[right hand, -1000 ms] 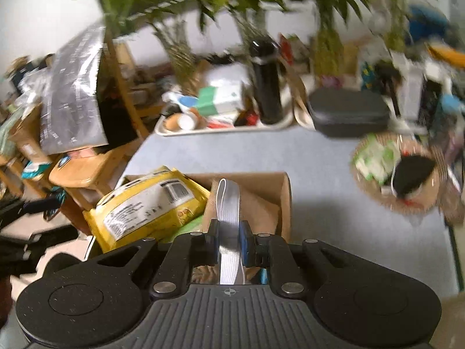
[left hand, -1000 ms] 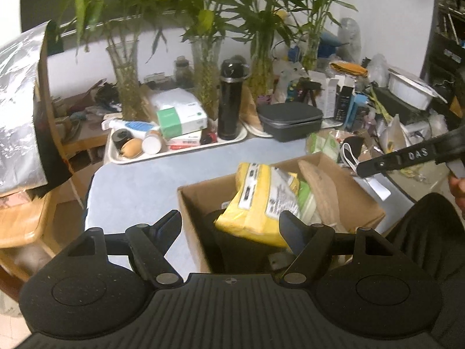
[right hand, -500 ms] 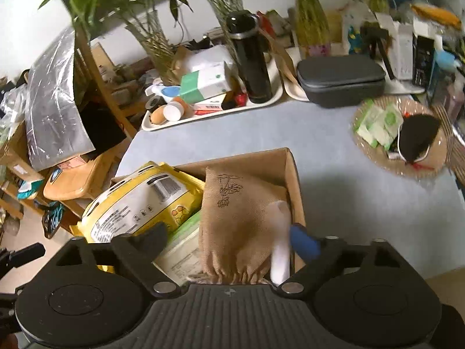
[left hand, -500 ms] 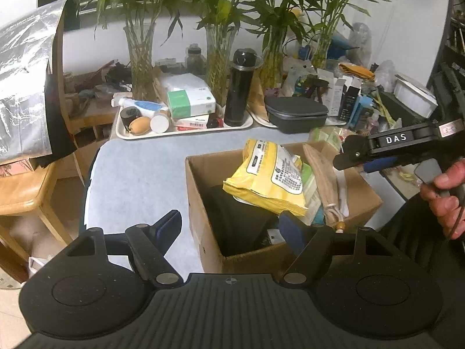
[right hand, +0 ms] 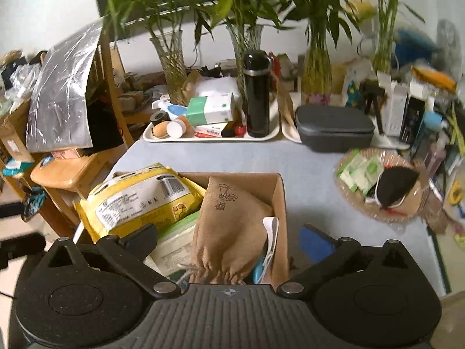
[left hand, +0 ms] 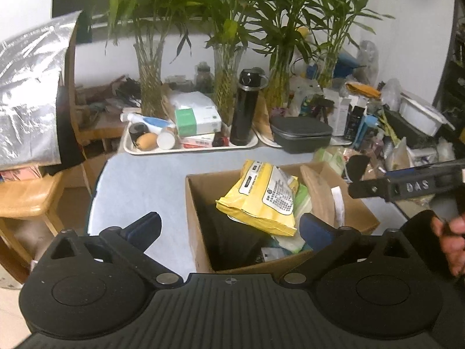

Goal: Organize soft objects
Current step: 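Withdraw both tools from the box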

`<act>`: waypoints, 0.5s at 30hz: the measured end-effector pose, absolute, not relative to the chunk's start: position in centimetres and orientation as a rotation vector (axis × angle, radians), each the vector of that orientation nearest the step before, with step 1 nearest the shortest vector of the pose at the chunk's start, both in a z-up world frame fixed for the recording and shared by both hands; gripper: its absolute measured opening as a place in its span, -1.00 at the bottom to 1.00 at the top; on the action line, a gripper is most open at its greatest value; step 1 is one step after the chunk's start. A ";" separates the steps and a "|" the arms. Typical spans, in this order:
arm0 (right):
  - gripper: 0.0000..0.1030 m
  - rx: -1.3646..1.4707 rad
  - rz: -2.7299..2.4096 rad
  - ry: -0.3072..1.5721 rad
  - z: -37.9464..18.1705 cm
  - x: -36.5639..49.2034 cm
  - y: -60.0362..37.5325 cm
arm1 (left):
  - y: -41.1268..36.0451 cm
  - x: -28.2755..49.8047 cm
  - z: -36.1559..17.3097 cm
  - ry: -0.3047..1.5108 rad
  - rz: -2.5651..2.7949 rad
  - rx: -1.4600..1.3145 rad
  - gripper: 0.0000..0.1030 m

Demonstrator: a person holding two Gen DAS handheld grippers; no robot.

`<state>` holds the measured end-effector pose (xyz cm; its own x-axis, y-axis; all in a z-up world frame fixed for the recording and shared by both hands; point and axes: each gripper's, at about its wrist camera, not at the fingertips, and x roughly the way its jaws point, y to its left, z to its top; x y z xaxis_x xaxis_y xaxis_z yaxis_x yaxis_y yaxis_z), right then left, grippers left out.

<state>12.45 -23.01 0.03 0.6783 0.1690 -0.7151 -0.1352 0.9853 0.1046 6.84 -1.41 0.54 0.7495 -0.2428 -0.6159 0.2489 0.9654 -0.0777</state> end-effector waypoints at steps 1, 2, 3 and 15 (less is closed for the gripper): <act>1.00 0.027 0.172 0.802 0.1 12.1 -22.8 | -1.5 6.7 0.6 0.660 -0.261 0.015 1.00; 1.00 0.005 0.175 0.796 0.2 11.7 -22.7 | -1.6 6.5 0.7 0.646 -0.251 0.018 1.00; 1.00 -0.016 0.177 0.790 0.3 11.3 -22.5 | -1.7 6.4 0.9 0.638 -0.242 0.027 1.00; 1.00 -0.094 0.234 0.781 -1.4 6.6 -22.3 | -3.2 4.8 0.0 0.659 -0.155 0.139 1.00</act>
